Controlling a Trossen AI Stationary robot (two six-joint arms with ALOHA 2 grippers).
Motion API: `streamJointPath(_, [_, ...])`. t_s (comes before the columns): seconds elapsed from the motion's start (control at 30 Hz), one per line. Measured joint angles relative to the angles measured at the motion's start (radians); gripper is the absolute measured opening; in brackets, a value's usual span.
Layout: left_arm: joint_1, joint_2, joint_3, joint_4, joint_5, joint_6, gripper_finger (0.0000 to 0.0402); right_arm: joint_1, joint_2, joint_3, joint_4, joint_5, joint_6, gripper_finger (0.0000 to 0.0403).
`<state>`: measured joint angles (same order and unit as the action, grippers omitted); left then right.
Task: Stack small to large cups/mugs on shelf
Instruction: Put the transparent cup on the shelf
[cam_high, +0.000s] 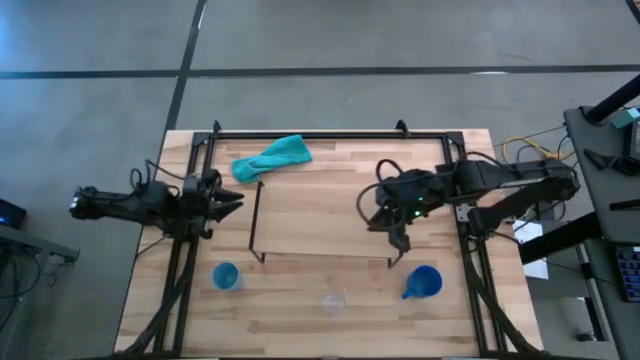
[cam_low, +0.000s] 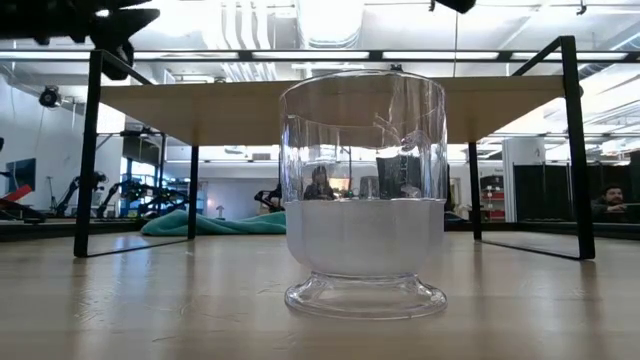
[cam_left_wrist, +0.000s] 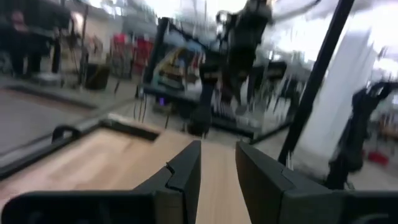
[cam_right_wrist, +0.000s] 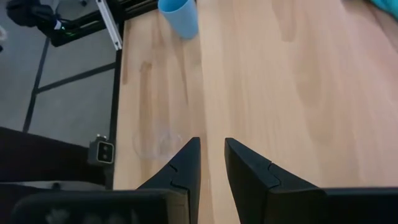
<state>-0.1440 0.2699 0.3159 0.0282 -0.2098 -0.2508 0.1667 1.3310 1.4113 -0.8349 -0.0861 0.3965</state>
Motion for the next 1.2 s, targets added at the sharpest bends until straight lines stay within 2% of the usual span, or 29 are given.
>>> streamJointPath(0.1, [0.000,0.085,0.092,-0.064,0.014,0.011,0.0086,0.010,0.049,0.046,-0.001,-0.001,0.000,0.0068])
streamJointPath(0.23, [0.000,0.178,0.244,-0.125,0.041,0.128,0.0086,0.019,0.101,0.099,0.000,-0.001,-0.004,0.0068])
streamJointPath(0.33, [0.000,0.240,0.370,-0.231,0.043,0.200,0.0086,0.019,0.128,0.123,0.001,-0.003,-0.004,0.0068])
streamJointPath(0.6, [0.000,0.391,0.623,-0.443,0.014,0.164,0.0086,0.019,0.158,0.134,-0.007,-0.003,0.038,0.0068])
streamJointPath(0.77, [0.000,0.426,0.668,-0.476,-0.035,0.214,0.0086,0.019,0.173,0.133,-0.003,-0.002,0.048,0.0081])
streamJointPath(0.97, [0.000,0.452,0.667,-0.456,-0.035,0.205,0.0086,0.028,0.188,0.132,0.002,-0.004,0.059,0.0105])
streamJointPath(1.2, [0.000,0.487,0.673,-0.457,-0.027,0.203,0.0086,0.062,0.190,0.132,-0.010,-0.110,0.132,0.0113])
